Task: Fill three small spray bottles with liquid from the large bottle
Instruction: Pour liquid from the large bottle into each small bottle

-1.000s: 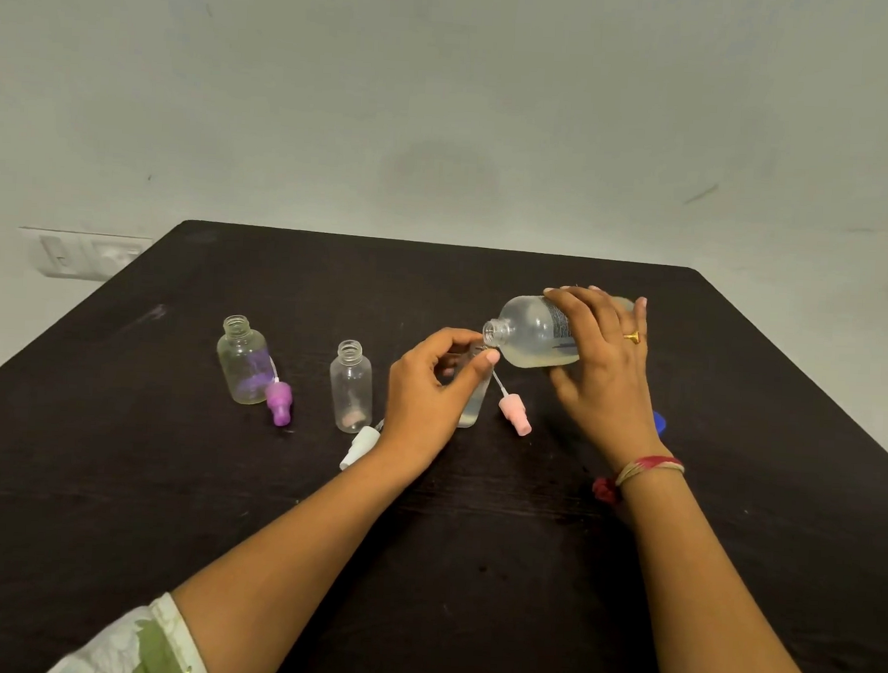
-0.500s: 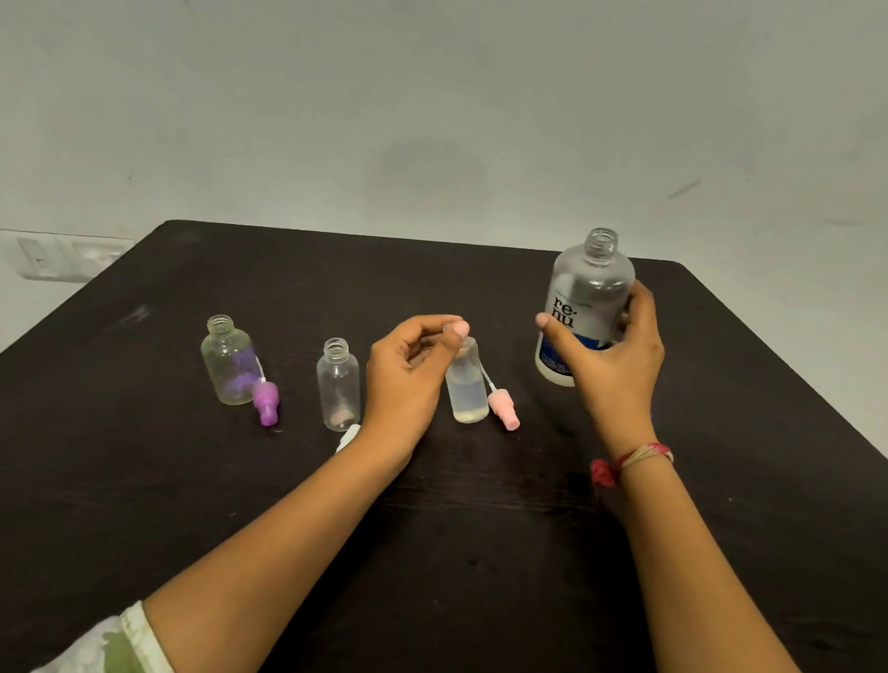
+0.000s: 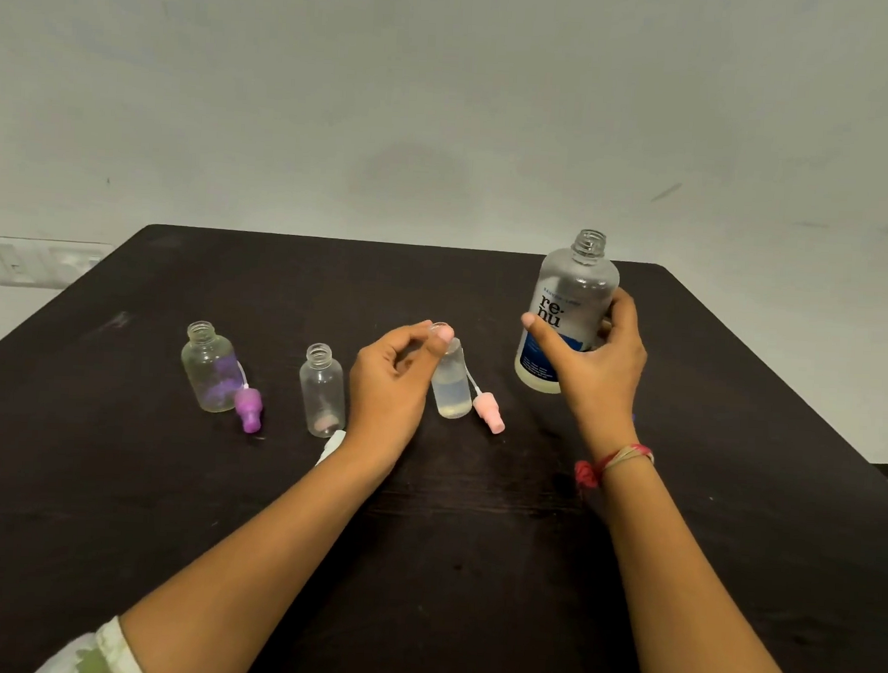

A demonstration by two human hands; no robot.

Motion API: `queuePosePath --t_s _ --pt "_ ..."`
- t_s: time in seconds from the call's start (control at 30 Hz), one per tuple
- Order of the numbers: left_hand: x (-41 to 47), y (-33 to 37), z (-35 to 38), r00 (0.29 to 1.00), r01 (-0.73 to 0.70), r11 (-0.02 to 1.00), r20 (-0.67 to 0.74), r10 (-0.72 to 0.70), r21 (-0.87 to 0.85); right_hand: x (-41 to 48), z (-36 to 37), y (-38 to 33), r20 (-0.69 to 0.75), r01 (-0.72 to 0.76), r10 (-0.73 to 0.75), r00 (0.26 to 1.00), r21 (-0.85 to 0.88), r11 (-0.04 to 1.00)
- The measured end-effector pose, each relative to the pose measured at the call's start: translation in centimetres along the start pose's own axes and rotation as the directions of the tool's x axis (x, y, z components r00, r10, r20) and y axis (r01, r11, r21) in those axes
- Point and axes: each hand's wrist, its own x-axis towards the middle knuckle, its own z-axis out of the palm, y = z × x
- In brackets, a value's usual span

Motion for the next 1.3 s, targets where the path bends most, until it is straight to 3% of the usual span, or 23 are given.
queuePosePath --t_s 0.23,0.6,1.3 --pt "-0.56 0.38 0.29 0.993 -0.108 0.991 0.060 0.103 0.085 -0.11 0.13 0.22 0.083 0.195 -0.185 0.979 -0.152 0.969" --pt "-0.37 0.45 0.29 0.988 -0.123 0.985 0.109 0.110 0.120 -0.35 0.35 0.42 0.259 0.404 -0.341 0.904 -0.250 0.880" --pt "-0.22 0.18 0.16 0.991 -0.120 0.986 0.079 0.111 0.119 -0.27 0.39 0.57 0.394 0.541 -0.389 0.833 -0.429 0.724"
